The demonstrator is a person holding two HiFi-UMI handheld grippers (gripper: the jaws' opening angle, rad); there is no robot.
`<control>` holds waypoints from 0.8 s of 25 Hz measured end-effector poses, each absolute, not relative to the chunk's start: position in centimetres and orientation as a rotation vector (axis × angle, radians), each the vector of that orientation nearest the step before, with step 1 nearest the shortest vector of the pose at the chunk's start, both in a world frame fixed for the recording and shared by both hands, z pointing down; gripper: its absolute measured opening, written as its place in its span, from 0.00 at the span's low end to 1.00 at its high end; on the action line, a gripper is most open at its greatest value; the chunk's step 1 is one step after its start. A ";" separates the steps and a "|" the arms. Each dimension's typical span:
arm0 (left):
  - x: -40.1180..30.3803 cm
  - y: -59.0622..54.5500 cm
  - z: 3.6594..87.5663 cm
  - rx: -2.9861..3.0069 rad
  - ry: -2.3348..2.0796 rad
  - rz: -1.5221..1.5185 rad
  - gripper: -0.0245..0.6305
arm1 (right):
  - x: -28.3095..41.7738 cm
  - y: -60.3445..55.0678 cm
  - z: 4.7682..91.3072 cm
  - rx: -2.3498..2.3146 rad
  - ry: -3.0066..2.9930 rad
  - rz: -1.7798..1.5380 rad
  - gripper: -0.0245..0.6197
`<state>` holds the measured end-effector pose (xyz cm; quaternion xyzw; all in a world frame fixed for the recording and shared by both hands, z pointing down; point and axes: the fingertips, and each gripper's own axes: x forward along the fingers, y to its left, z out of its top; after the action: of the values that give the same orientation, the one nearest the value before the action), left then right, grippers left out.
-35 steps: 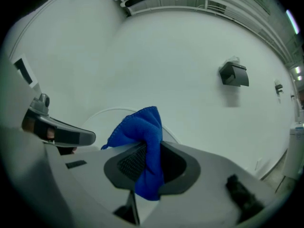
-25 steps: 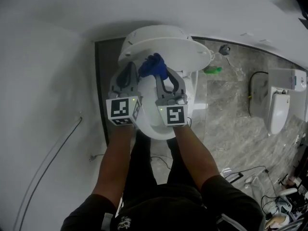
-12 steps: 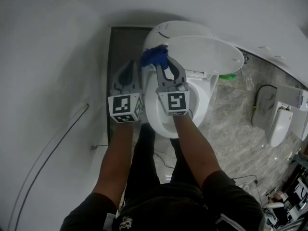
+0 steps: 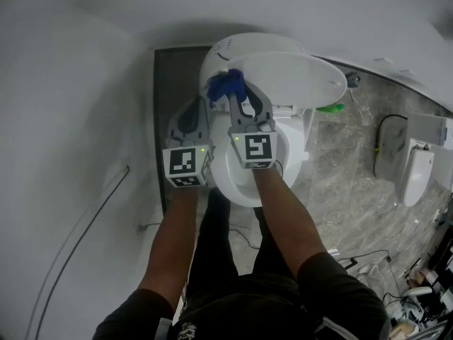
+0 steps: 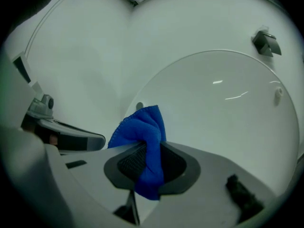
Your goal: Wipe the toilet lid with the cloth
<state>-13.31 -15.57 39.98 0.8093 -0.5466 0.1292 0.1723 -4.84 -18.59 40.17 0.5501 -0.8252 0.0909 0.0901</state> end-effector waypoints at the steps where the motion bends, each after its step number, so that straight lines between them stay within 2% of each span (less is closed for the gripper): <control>1: -12.8 -15.8 40.0 2.308 -1.551 0.379 0.05 | -4.1 -18.6 40.4 1.649 -2.438 0.278 0.15; 20: 1.4 -16.0 41.0 2.470 -1.339 0.404 0.05 | 14.0 -16.6 40.8 1.996 -2.171 0.233 0.15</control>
<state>1.43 -16.01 40.99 0.8602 -0.4663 0.1407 0.1509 13.97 -16.60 40.75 0.6719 -0.7308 0.0784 0.0914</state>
